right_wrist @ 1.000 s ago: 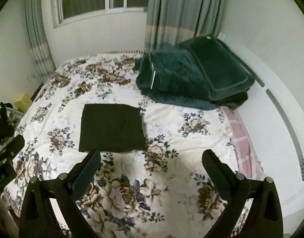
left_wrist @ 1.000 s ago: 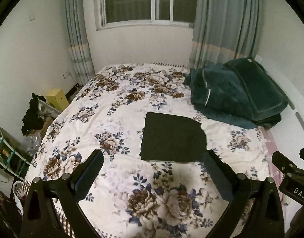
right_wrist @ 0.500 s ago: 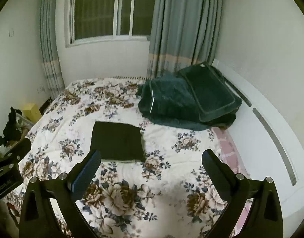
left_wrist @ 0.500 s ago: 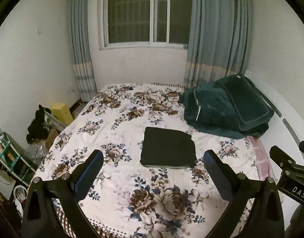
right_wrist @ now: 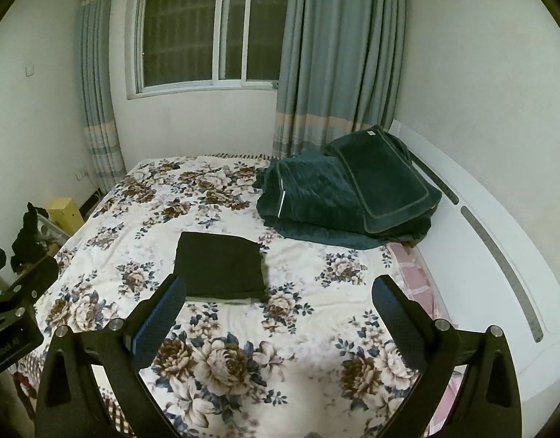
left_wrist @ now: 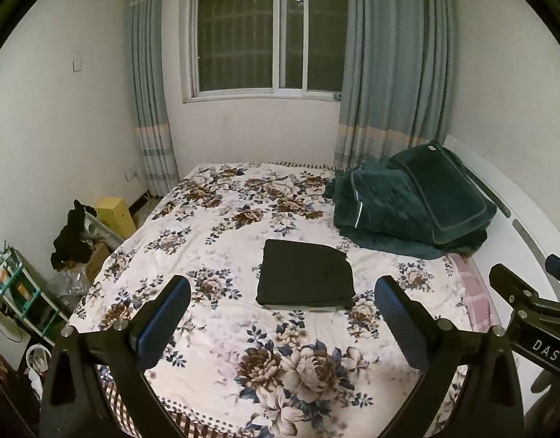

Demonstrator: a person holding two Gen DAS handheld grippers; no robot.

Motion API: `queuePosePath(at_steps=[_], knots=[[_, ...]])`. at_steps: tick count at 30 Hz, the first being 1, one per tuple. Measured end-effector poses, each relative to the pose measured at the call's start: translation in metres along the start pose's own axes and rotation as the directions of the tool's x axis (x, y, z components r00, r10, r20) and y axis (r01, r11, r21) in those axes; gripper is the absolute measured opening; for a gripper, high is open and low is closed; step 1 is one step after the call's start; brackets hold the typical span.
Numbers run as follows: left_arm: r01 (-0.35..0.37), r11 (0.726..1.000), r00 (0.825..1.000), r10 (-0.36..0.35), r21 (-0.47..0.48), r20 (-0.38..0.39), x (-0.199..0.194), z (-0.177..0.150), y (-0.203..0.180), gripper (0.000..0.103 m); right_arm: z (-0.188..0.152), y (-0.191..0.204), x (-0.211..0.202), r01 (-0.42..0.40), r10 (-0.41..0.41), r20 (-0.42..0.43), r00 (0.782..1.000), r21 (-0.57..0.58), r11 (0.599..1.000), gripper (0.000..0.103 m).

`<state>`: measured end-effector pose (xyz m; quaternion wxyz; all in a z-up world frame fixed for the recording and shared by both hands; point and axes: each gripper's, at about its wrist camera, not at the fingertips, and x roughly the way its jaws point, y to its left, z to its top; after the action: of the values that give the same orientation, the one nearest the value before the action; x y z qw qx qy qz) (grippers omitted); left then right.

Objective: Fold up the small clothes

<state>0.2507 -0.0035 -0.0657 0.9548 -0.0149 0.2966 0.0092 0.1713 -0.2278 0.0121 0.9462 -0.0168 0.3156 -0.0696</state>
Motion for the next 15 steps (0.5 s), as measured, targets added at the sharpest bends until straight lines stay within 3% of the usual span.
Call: queuePosePath(at_steps=[15], knots=[[-0.018,1.0,1.0,0.018,-0.005,-0.002,-0.008,0.003,0.004,0.103,0.011,-0.002,0.005,-0.037,0.037,0.008,0.999,-0.014,0.999,0.103]])
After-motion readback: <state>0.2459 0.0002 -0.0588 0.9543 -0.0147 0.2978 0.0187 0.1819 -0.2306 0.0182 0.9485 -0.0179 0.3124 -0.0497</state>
